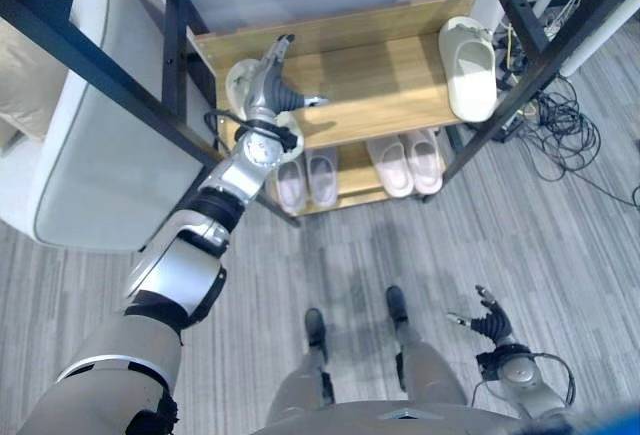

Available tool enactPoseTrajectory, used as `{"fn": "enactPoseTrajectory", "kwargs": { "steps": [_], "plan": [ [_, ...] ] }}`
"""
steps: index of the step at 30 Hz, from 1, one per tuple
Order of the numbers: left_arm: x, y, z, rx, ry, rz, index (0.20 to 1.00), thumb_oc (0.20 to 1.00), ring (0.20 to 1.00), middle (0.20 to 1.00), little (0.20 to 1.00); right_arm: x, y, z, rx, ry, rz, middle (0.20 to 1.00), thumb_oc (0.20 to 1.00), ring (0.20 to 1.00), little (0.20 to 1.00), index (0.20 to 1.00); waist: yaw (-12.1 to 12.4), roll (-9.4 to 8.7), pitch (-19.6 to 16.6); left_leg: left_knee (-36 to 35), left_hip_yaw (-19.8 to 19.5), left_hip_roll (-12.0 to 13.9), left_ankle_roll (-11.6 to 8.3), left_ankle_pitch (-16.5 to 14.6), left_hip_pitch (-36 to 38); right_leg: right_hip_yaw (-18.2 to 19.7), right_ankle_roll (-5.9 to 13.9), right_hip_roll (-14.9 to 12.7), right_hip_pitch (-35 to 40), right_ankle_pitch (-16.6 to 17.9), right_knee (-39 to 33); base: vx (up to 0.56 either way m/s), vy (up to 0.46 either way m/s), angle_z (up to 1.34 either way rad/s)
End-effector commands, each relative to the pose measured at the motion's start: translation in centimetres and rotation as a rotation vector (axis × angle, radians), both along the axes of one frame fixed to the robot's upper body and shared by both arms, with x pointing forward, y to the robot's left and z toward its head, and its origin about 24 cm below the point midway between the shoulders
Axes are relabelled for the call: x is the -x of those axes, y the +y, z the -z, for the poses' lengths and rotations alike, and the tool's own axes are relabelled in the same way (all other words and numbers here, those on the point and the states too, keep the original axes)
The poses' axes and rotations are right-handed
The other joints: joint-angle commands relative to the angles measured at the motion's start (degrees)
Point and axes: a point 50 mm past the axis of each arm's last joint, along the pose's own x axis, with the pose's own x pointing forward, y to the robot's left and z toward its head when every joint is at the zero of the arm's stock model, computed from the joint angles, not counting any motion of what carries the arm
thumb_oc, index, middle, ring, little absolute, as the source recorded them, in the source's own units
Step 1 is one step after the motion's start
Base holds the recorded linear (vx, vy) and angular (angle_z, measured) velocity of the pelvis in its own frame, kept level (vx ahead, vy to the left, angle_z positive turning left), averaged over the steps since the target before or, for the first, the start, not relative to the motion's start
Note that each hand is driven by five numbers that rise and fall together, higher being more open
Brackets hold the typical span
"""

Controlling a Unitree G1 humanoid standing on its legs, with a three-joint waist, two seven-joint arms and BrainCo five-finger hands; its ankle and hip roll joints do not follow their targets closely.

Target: Arrange the slippers neatly on the shoe rack.

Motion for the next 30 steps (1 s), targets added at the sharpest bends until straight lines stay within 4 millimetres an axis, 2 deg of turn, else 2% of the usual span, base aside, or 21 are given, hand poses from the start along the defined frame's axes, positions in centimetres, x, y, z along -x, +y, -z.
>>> {"fn": "enactPoseTrajectory", "kwargs": {
  "steps": [1, 16, 24, 30],
  "plan": [
    [-0.8, 1.8, -4.9, -0.033, -0.146, -0.099, 1.000, 1.000, 1.000, 1.000, 1.000, -0.5, 0.1, -0.6, -0.015, -0.063, 0.020, 1.000, 1.000, 1.000, 1.000, 1.000, 0.7, -1.31, 1.0, 0.3, -2.7, -0.5, -1.58, -2.6, 1.1, -1.7, 4.10, -2.7, 1.4, -1.9, 0.3, 0.00, 0.000, 0.00],
    [-0.4, 3.6, -7.6, -0.032, -0.242, -0.154, 1.000, 1.000, 1.000, 1.000, 1.000, -0.7, 0.5, -0.2, -0.024, -0.049, 0.016, 1.000, 1.000, 1.000, 1.000, 1.000, 1.6, -1.82, 2.4, 0.3, -3.5, -0.6, -1.55, -2.4, -0.2, -2.6, 4.25, -2.9, 0.3, -1.7, 0.3, 0.00, 0.000, 0.00],
    [-0.5, 4.6, -7.5, -0.082, -0.226, -0.218, 1.000, 1.000, 1.000, 1.000, 1.000, -1.2, 0.2, -0.3, -0.002, -0.054, 0.016, 1.000, 1.000, 1.000, 1.000, 1.000, 2.0, -2.15, 2.6, 0.3, -3.6, -0.7, -1.58, -2.5, -0.7, -3.1, 4.38, -3.1, 0.0, -1.7, 0.3, 0.00, 0.006, 0.03],
    [-0.8, 5.2, -7.4, -0.049, -0.191, -0.250, 1.000, 1.000, 1.000, 1.000, 1.000, -1.4, 0.4, -0.3, 0.004, -0.051, 0.009, 1.000, 1.000, 1.000, 1.000, 1.000, 2.0, -2.52, 2.7, 0.3, -3.6, -0.5, -1.58, -2.4, -1.1, -3.2, 4.47, -3.2, -0.5, -1.6, 0.3, 0.00, 0.000, 0.00]
  ]
}}
